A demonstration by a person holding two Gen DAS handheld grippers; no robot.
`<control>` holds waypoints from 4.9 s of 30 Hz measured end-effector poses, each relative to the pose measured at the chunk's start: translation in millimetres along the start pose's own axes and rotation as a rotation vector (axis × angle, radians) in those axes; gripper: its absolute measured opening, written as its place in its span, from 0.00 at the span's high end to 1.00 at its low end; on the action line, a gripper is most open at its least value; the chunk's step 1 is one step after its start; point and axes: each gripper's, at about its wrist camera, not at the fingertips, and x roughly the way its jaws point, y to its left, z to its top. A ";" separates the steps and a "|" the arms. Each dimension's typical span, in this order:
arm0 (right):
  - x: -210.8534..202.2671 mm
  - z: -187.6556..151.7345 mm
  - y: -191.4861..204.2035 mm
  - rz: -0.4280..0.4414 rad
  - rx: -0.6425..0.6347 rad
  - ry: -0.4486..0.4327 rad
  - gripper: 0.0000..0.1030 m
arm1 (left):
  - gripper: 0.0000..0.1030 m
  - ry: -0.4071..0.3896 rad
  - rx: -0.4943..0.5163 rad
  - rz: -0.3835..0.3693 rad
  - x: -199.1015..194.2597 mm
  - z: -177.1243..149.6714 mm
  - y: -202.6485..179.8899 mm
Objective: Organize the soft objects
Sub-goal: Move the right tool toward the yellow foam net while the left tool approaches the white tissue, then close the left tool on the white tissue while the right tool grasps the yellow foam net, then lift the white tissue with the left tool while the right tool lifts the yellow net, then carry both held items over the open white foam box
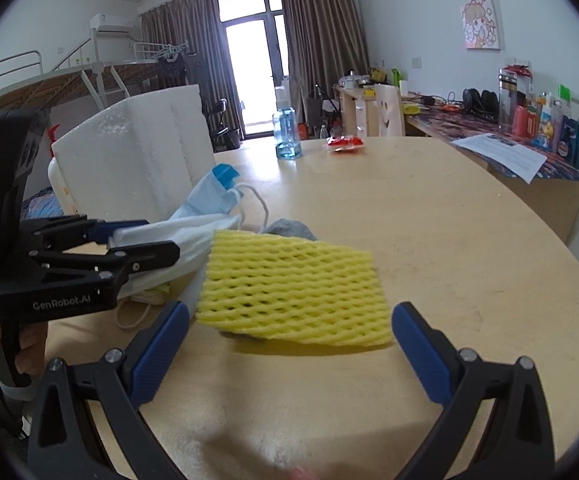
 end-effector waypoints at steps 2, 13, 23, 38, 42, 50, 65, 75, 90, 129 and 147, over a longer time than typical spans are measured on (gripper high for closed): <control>1.3 0.5 0.3 0.021 0.007 0.009 0.01 | 0.66 -0.020 0.009 -0.005 -3.6 -0.4 -1.4; 4.5 8.5 7.4 -0.003 -0.020 0.045 0.01 | 0.90 -0.029 0.012 -0.116 -1.4 -4.2 -2.6; 14.6 8.6 11.3 -0.037 -0.053 0.105 0.12 | 0.90 -0.072 -0.013 -0.176 -9.9 -8.0 -1.0; 7.1 1.1 -1.8 -0.042 0.024 0.157 0.81 | 0.90 -0.116 -0.032 -0.222 -18.4 -7.0 -0.4; -2.1 1.8 -6.8 -0.042 0.050 0.136 0.83 | 0.91 -0.129 -0.028 -0.250 -23.5 -6.9 -2.9; -29.7 5.8 -11.2 -0.053 0.095 0.075 0.83 | 0.92 -0.222 0.018 -0.267 -50.1 -8.5 -14.8; -62.1 9.9 -4.2 -0.042 0.097 -0.006 0.83 | 0.92 -0.237 0.007 -0.243 -90.5 -15.6 -26.2; -69.4 -2.4 -2.7 -0.030 0.101 -0.014 0.83 | 0.38 -0.143 -0.006 -0.160 -70.0 -37.5 -46.5; -73.2 -18.2 -2.8 -0.011 0.118 -0.016 0.82 | 0.47 0.022 0.016 -0.020 -25.1 -51.8 -53.9; -118.2 7.3 24.3 0.010 0.052 -0.160 0.82 | 0.93 -0.314 0.054 -0.014 -145.3 -8.2 -44.6; -129.0 40.0 90.6 0.141 -0.123 -0.242 0.82 | 0.93 -0.456 -0.050 0.158 -222.5 -33.4 5.6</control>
